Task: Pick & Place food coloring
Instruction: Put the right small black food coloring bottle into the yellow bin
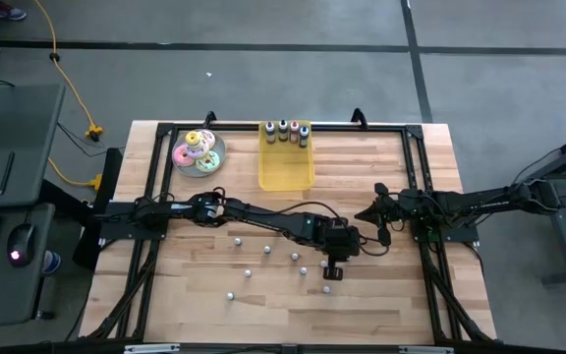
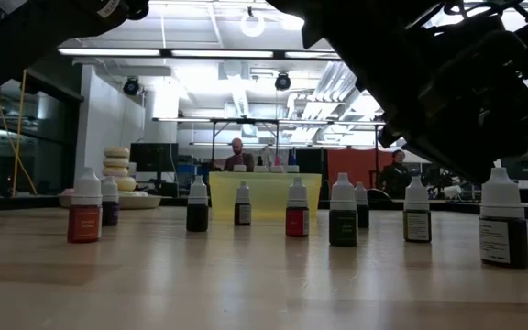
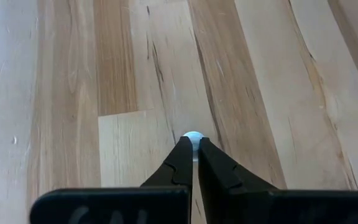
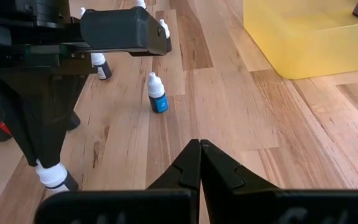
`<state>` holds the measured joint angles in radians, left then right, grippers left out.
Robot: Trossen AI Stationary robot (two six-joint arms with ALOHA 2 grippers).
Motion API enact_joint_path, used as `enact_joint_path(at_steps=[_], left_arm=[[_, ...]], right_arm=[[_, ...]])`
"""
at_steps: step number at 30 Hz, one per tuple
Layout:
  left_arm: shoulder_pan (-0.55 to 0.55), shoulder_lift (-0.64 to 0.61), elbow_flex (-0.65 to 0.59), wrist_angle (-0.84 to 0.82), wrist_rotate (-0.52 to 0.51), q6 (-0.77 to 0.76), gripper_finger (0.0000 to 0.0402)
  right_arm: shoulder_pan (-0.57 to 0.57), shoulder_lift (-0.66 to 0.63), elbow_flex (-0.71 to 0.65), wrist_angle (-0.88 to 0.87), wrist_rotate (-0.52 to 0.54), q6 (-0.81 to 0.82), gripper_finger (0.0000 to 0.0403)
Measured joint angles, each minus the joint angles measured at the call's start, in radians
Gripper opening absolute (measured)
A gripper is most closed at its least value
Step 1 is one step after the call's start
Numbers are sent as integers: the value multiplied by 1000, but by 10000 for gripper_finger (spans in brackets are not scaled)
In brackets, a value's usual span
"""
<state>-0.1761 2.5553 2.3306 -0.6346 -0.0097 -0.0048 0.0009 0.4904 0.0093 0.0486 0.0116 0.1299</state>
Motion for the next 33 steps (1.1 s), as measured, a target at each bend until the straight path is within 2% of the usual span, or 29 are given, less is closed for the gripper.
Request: enact_joint_path(at_steps=[9,22,33], left_arm=[[0,0,-1,-2,0,0,12],[0,10,-6,-13,19,34,98],[6,29,-3,61,49,26,148]], right_arm=[[0,0,0,0,0,0,0],[0,0,0,0,0,0,0],[0,0,0,0,0,0,0]])
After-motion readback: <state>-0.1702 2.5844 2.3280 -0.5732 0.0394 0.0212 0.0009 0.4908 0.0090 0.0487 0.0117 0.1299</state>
